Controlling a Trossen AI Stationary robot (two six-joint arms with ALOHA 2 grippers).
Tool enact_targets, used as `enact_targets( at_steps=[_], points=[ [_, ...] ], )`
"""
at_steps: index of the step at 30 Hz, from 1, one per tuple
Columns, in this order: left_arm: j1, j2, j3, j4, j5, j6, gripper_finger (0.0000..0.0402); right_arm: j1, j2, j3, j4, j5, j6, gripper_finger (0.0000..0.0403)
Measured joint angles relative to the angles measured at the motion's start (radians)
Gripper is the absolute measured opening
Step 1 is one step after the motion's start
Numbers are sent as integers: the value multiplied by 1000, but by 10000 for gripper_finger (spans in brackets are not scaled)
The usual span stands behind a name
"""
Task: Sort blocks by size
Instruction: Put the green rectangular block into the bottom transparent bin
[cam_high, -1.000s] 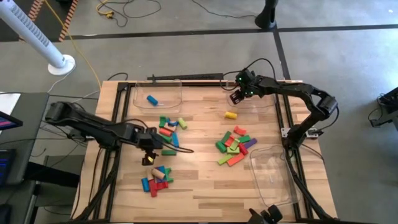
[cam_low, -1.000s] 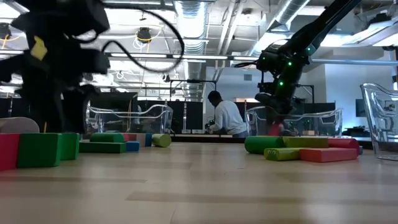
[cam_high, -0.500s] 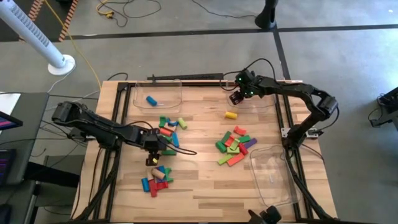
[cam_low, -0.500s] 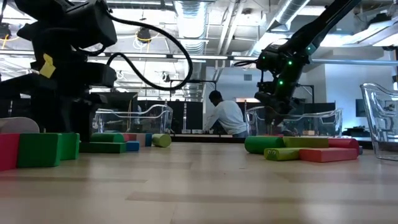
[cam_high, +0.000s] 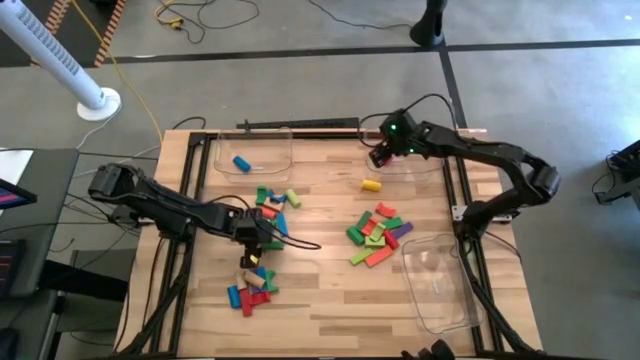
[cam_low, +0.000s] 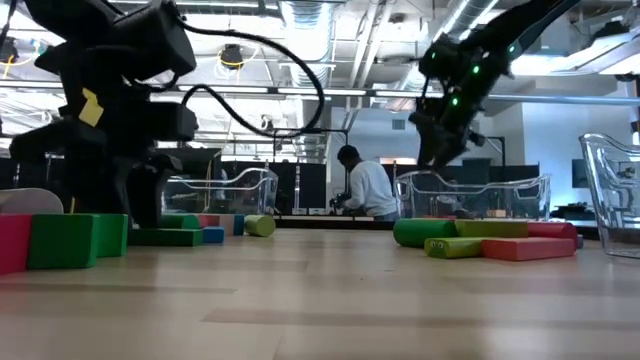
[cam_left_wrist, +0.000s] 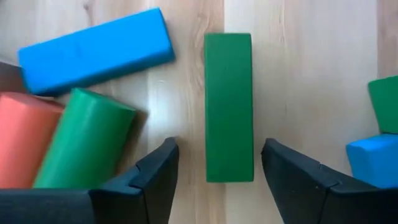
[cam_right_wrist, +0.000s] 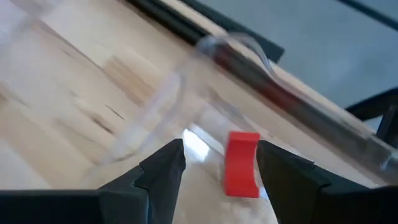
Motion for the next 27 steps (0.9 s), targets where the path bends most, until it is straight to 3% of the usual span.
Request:
enact_targets(
  at_steps=[6,14,27],
  points=[
    [0,49,2,47,-12,5,179,56,-109,0,0,3,10,235],
    [0,20,0,66,-34,41,95,178,-238,0,0,5,8,235],
    [2,-109,47,66,-60,107,95,540,-322,0,7,40,-83,235]
  ],
)
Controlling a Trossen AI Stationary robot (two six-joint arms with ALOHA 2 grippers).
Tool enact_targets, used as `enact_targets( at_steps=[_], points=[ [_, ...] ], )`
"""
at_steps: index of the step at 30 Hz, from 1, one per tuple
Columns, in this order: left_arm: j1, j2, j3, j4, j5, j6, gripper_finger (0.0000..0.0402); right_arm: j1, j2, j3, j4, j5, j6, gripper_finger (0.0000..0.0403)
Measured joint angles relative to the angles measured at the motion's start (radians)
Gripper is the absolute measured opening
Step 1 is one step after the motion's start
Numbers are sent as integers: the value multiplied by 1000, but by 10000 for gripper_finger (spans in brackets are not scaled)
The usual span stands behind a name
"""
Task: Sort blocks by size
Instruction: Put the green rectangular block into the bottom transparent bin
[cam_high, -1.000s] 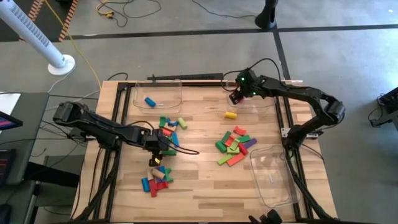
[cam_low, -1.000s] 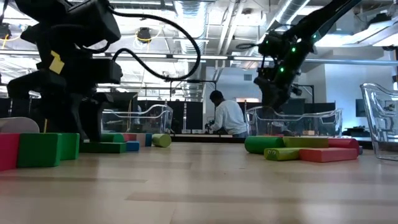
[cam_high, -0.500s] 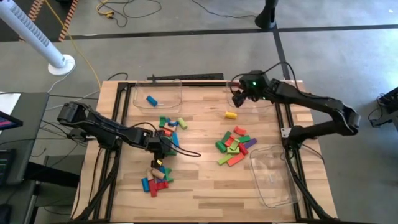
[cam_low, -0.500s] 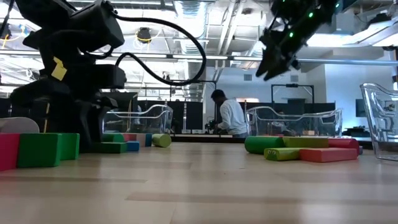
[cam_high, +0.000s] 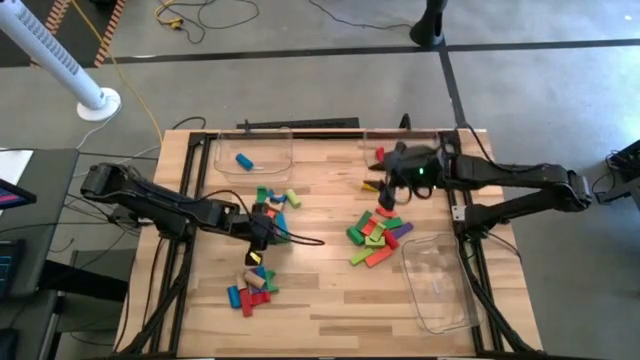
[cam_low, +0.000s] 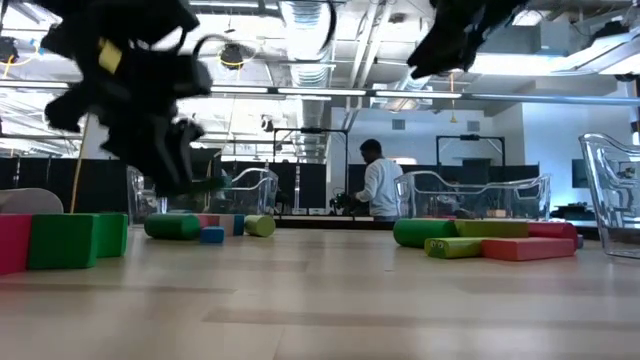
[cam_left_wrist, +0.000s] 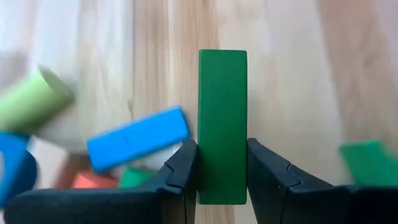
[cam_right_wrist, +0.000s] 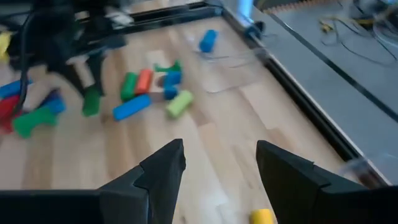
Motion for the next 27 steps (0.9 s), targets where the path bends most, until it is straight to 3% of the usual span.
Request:
enact_targets(
  at_steps=[7,15,20,27],
  points=[
    [18,-128,48,40,77,41,95,206,37,0,91,49,-91,235],
    [82,-162,104,92,253,40,95,385,192,0,390,49,-393,235],
    [116,-144,125,115,379,34,95,451,297,0,561,51,-646,235],
    [139,-92,133,208,494,13,95,473,394,0,755,76,-814,235]
  ],
)
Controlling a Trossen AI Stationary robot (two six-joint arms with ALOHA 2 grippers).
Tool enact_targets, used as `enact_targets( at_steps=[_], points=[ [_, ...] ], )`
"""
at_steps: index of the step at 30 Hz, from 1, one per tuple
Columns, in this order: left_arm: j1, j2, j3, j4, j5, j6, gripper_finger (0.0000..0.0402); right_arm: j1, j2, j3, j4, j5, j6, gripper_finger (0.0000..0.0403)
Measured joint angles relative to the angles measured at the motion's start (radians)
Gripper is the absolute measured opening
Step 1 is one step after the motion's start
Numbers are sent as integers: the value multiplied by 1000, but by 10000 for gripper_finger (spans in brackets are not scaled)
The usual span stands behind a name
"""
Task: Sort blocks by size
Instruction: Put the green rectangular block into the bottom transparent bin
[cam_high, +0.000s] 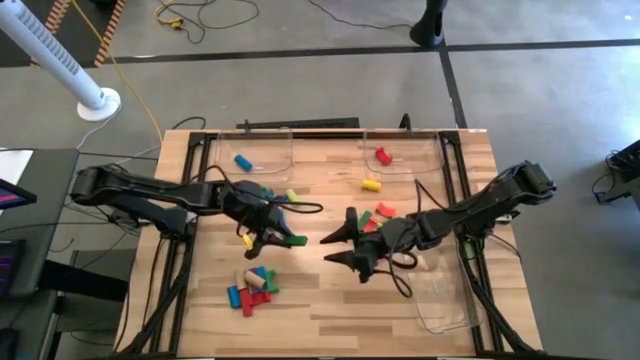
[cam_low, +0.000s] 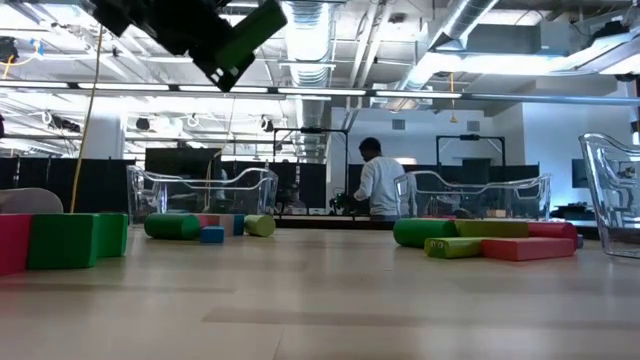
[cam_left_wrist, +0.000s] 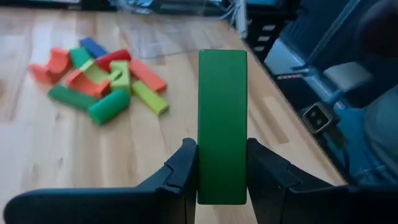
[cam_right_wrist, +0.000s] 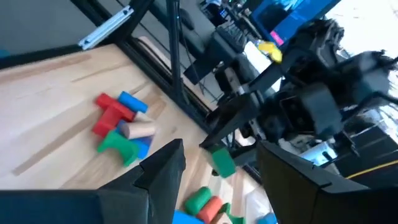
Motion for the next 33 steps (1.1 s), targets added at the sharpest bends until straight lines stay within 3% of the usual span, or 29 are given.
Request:
enact_targets(
  at_steps=[11,21,33],
  points=[
    [0,93,23,71,72,-14,95,-12,141,147,-103,0,-42,235],
    [0,91,33,63,100,-13,95,-15,196,229,-238,-3,-10,233],
    [0,108,32,106,123,-32,95,-23,196,229,-234,-3,-18,160]
  ],
)
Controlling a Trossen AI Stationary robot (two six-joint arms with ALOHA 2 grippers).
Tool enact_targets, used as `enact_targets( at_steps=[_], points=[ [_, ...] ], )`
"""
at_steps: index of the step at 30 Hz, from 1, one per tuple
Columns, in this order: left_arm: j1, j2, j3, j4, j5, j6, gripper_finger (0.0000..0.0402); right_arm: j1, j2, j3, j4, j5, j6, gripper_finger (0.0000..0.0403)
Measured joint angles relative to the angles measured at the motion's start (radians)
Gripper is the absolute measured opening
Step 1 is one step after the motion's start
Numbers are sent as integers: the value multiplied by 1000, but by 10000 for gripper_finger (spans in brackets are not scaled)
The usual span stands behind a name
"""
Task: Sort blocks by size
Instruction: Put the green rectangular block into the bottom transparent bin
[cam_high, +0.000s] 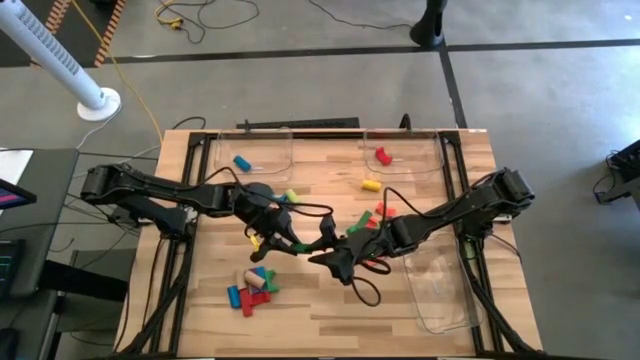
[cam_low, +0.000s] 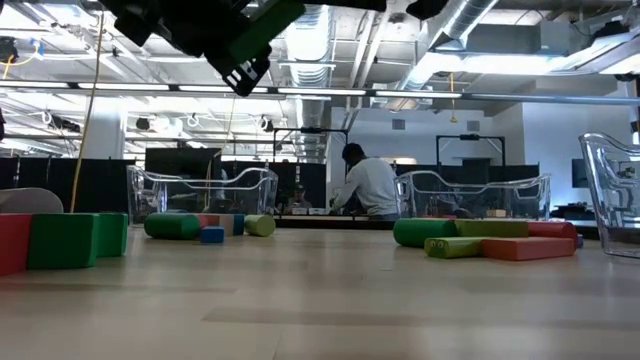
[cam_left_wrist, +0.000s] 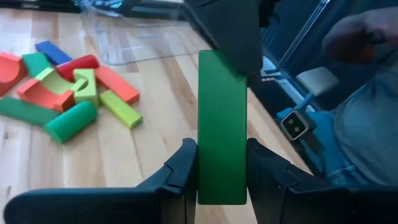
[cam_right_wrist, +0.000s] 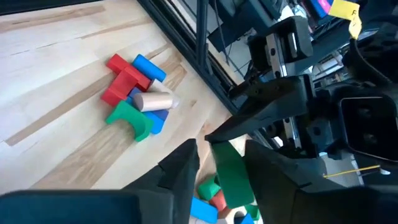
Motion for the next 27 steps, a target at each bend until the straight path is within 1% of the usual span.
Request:
enact_targets(
  at_steps=[4,19,27],
  points=[
    [0,0,0,10,7,-4,95,-1,-1,0,0,0,-1,149],
    [-11,-1,0,42,38,-10,95,-14,0,0,-9,0,0,146],
    [-11,-1,0,44,39,-16,95,-13,0,-1,12,0,-21,119]
  ],
)
